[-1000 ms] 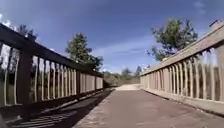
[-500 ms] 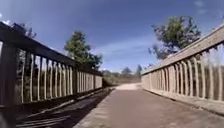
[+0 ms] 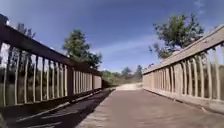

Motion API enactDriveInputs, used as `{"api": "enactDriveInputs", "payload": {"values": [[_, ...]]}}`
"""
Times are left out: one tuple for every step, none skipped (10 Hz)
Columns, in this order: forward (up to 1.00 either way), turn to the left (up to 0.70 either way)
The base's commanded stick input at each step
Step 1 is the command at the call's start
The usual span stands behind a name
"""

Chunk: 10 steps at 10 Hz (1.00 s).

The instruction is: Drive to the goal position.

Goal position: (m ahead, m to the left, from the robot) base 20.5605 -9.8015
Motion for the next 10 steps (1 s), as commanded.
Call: {"api": "enactDriveInputs", "payload": {"values": [[0.50, 0.00], [0.50, 0.00], [0.50, 0.00], [0.50, 0.00], [0.50, 0.00], [0.50, 0.00], [0.50, 0.00], [0.50, 0.00], [0.50, 0.00], [0.50, 0.00]]}}
